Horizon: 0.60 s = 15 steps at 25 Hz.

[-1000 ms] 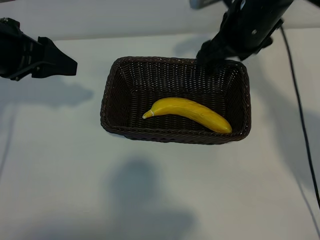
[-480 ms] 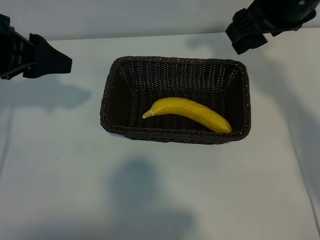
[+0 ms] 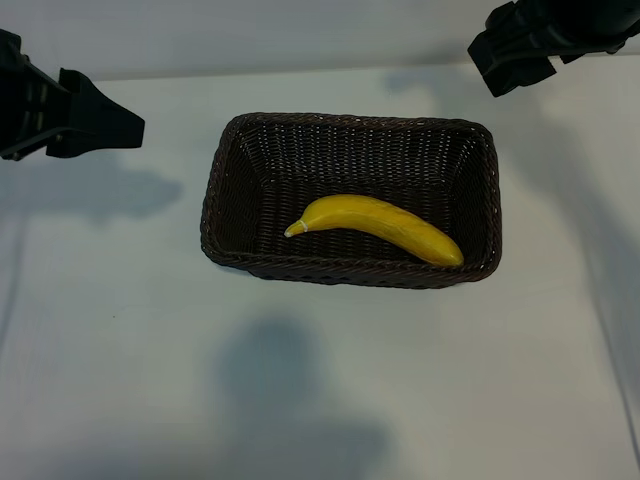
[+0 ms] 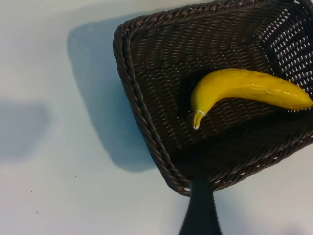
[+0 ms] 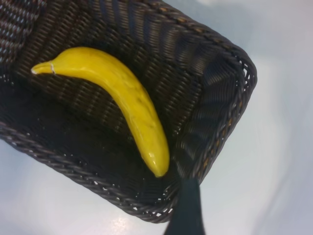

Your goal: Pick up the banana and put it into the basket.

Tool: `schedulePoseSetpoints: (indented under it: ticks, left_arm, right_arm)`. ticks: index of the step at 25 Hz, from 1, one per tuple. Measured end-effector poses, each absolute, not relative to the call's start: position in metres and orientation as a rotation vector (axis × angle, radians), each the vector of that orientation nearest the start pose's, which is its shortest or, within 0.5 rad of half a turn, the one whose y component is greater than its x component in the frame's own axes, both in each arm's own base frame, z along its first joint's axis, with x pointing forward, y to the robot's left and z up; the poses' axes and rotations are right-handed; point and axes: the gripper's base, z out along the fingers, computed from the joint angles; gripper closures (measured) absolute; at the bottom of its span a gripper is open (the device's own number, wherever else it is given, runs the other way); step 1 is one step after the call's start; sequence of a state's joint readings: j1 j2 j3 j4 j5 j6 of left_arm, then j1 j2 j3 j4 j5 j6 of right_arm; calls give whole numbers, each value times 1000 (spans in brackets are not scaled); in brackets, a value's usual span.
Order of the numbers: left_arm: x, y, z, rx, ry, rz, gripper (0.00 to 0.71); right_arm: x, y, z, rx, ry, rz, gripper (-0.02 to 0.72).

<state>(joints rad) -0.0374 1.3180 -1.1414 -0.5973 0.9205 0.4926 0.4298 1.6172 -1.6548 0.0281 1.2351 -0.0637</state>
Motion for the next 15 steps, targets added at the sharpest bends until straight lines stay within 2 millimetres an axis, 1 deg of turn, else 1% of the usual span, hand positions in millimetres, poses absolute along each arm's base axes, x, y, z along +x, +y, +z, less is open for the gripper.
schedulePoseSetpoints:
  ticks: [8, 15]
  left_arm:
    - [267, -50, 341, 356, 2394, -539, 134]
    - [268, -50, 342, 348, 2382, -531, 134]
  right_arm:
    - [306, 143, 375, -645, 2611, 151, 97]
    - [306, 143, 375, -645, 2611, 151, 98]
